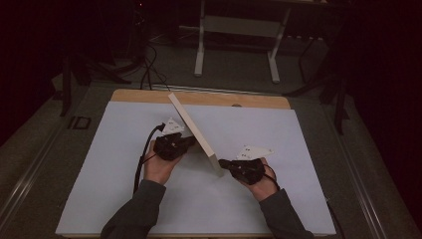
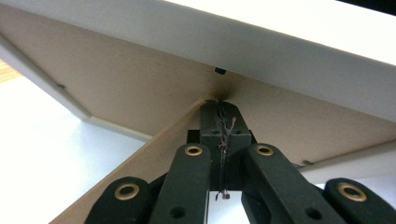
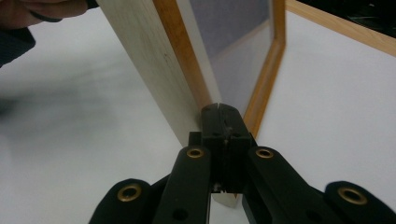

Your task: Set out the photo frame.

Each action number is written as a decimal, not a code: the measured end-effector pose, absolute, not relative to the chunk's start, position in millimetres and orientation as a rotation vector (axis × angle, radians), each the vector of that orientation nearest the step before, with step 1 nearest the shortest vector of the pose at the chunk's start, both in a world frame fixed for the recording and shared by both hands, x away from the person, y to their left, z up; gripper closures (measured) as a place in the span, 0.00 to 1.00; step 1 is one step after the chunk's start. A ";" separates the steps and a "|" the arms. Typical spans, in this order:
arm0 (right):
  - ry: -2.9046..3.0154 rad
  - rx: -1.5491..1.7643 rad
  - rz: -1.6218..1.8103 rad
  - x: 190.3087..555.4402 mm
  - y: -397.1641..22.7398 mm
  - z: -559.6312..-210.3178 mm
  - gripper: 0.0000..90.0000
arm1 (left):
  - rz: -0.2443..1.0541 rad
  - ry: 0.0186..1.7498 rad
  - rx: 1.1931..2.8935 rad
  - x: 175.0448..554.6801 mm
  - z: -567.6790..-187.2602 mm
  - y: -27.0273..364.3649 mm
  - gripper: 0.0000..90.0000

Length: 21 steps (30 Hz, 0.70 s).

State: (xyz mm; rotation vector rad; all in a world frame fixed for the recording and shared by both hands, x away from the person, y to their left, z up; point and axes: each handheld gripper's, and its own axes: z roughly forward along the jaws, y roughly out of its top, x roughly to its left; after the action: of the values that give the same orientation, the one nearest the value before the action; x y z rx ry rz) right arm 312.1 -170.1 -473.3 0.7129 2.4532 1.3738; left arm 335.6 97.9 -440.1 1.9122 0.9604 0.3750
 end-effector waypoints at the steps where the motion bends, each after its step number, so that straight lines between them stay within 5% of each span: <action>1: 2.456 0.708 1.373 311.7 -169.3 -473.4 1.00 | 0.377 0.960 1.914 335.9 -440.1 98.8 1.00; 21: 2.503 0.645 1.378 305.4 -150.9 -478.2 1.00 | 0.335 0.958 1.916 340.9 -444.7 102.1 1.00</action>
State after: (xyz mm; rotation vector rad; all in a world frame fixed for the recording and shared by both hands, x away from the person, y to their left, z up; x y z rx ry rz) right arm 305.4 -150.9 -478.2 0.6452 2.5030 1.3780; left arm 340.9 102.1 -444.7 1.9161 0.9582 0.3347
